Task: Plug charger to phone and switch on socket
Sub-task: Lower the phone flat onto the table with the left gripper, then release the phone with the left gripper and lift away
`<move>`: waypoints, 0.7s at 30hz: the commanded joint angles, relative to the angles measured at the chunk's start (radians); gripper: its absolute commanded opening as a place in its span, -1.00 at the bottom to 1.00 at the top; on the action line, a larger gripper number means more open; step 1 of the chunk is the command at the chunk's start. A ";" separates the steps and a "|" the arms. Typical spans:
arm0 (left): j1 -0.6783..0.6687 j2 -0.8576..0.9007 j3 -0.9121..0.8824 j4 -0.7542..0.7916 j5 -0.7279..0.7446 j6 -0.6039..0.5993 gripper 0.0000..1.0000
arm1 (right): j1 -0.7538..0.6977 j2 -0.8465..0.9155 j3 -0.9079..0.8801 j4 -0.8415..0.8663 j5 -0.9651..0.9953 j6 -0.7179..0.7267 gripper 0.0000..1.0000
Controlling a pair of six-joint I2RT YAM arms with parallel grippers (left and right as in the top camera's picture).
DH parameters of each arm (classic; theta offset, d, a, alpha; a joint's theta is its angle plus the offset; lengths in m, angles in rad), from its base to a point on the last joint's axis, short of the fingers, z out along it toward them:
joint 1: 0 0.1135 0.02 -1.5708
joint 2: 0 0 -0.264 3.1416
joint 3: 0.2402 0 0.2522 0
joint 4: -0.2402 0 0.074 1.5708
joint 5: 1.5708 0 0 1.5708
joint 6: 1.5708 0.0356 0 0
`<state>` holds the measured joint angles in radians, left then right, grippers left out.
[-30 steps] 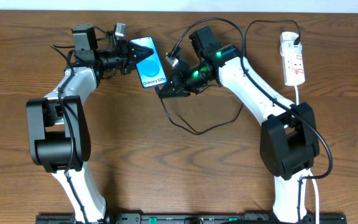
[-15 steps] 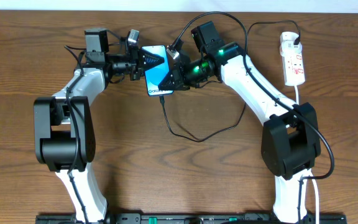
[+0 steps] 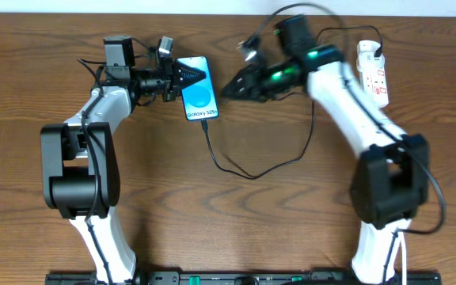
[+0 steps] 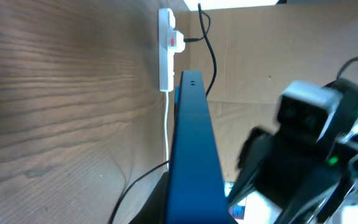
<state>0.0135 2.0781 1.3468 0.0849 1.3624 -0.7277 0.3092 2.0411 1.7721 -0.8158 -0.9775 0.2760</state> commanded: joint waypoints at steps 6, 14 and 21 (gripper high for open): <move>-0.090 0.072 0.003 -0.001 0.039 0.053 -0.85 | -0.101 -0.151 0.014 -0.129 0.109 -0.103 -0.24; -0.096 0.185 0.003 -0.002 -0.061 0.058 -0.85 | -0.084 -0.152 0.014 -0.177 0.168 -0.128 -0.19; -0.111 0.188 0.007 -0.006 -0.208 0.066 -0.85 | -0.076 -0.151 0.014 -0.184 0.194 -0.136 -0.12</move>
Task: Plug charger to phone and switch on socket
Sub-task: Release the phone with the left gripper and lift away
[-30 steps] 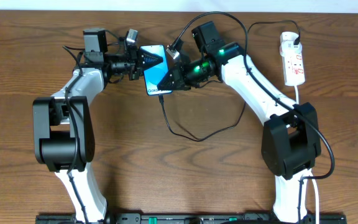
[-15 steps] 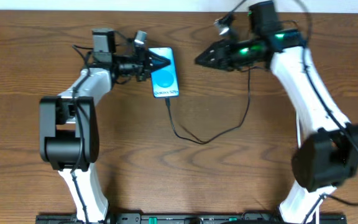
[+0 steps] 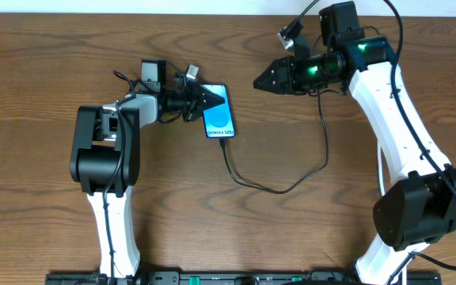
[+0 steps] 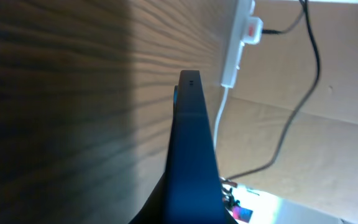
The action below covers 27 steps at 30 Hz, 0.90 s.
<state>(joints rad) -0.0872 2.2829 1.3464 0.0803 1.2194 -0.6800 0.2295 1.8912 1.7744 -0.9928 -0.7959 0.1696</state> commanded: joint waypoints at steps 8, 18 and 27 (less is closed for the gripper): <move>-0.066 -0.017 0.030 -0.267 -0.293 0.256 -0.86 | 0.004 -0.002 0.011 -0.014 0.035 -0.029 -0.10; -0.068 -0.017 0.031 -0.281 -0.298 0.276 -0.85 | 0.004 -0.002 0.011 -0.014 0.039 -0.037 -0.09; -0.066 -0.017 0.031 -0.281 -0.321 0.277 -0.36 | 0.005 -0.002 0.011 -0.016 0.039 -0.045 -0.05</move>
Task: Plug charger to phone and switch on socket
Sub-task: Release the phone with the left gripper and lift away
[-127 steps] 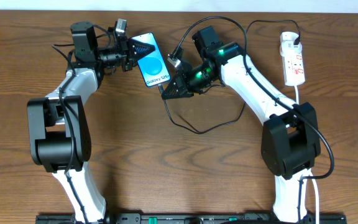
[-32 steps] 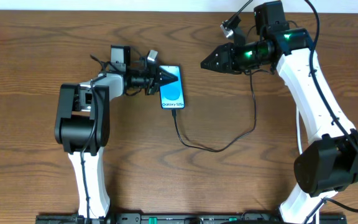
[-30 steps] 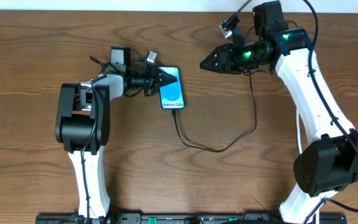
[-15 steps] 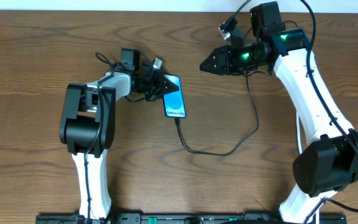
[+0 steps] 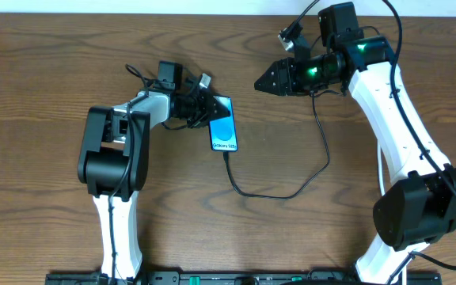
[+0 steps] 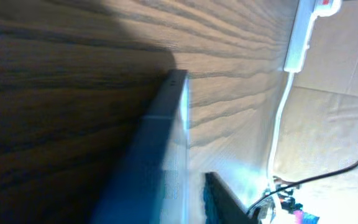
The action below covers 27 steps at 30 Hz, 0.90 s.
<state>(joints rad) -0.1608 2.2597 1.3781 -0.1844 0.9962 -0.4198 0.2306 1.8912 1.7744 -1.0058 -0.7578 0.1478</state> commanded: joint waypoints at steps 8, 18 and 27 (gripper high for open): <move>0.008 0.006 -0.001 -0.025 -0.138 0.016 0.14 | 0.003 -0.002 0.011 -0.014 0.008 -0.034 -0.04; 0.007 -0.001 0.010 -0.132 -0.313 0.032 0.38 | 0.003 -0.002 0.011 -0.020 0.008 -0.039 -0.04; -0.005 -0.001 0.016 -0.216 -0.483 0.050 0.47 | 0.003 -0.002 0.011 -0.024 0.008 -0.042 -0.03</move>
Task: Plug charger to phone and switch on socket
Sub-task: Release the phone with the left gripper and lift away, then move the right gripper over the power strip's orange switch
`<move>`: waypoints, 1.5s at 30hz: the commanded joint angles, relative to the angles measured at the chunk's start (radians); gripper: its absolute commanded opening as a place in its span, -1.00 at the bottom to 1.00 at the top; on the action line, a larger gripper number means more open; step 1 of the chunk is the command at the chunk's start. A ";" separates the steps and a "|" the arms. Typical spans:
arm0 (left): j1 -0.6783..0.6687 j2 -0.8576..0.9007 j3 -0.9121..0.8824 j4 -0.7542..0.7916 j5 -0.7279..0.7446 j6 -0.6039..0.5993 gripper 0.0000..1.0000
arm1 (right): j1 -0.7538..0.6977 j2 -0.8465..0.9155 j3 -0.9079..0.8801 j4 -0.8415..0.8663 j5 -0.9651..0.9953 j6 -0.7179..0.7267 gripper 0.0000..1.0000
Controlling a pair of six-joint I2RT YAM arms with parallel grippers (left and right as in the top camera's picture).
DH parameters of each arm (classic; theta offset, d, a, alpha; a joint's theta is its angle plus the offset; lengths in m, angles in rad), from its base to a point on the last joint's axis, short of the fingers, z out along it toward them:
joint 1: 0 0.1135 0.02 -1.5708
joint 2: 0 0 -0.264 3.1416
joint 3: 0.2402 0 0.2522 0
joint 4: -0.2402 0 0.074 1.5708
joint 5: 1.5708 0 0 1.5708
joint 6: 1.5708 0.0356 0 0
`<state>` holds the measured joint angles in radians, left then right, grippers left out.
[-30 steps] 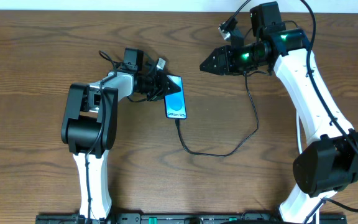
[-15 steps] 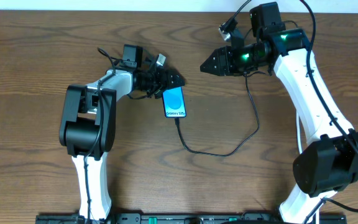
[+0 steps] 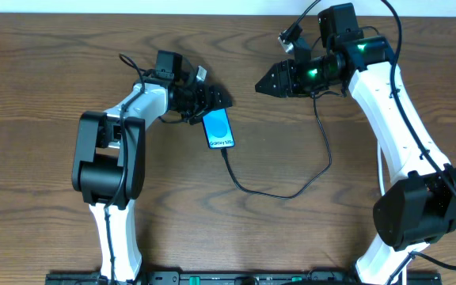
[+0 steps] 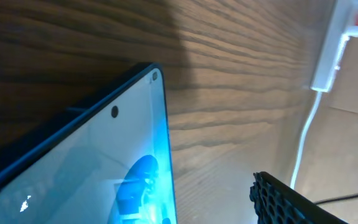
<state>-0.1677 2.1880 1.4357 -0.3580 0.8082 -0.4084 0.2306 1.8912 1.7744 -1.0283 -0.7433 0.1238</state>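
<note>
The blue phone (image 3: 220, 129) lies flat on the table (image 3: 38, 119) with its lit screen up, and fills the lower left of the left wrist view (image 4: 92, 168). A black charger cable (image 3: 275, 190) runs from its near end in a loop to the right. My left gripper (image 3: 214, 100) is open at the phone's far end; one black finger (image 4: 278, 196) stands apart from the phone. My right gripper (image 3: 261, 84) hangs further right, pointing left. Its jaws do not show. The white socket strip (image 4: 337, 46) with a red switch shows only in the left wrist view.
A white cord (image 4: 303, 143) trails from the socket strip across the wood. My right arm (image 3: 386, 103) spans the back right of the table, over the cable's far end. Cardboard stands beyond the table's edge.
The phone was tilted on its edge in my left gripper. It now lies flat, screen up, and the gripper is open and slightly back from it. The right arm has not moved.
My left gripper first held the phone on edge, cable plugged in, with the right gripper close beside it. Then the right arm stood away at the back right and the phone was further right. Later the phone leaned toward the table. It now rests flat, let go.
</note>
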 commanded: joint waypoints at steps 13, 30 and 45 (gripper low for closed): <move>-0.059 0.071 0.055 -0.184 -0.508 0.076 0.47 | 0.003 -0.002 0.011 -0.013 0.002 -0.029 -0.03; -0.060 0.070 0.057 -0.233 -0.694 0.076 0.47 | 0.003 -0.002 0.011 -0.020 0.012 -0.036 -0.03; 0.040 -0.318 0.136 -0.338 -0.783 0.105 0.11 | -0.028 -0.011 0.012 -0.004 0.012 -0.051 -0.53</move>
<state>-0.1631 2.0472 1.5600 -0.6868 0.0593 -0.3103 0.2268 1.8912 1.7744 -1.0348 -0.7277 0.0856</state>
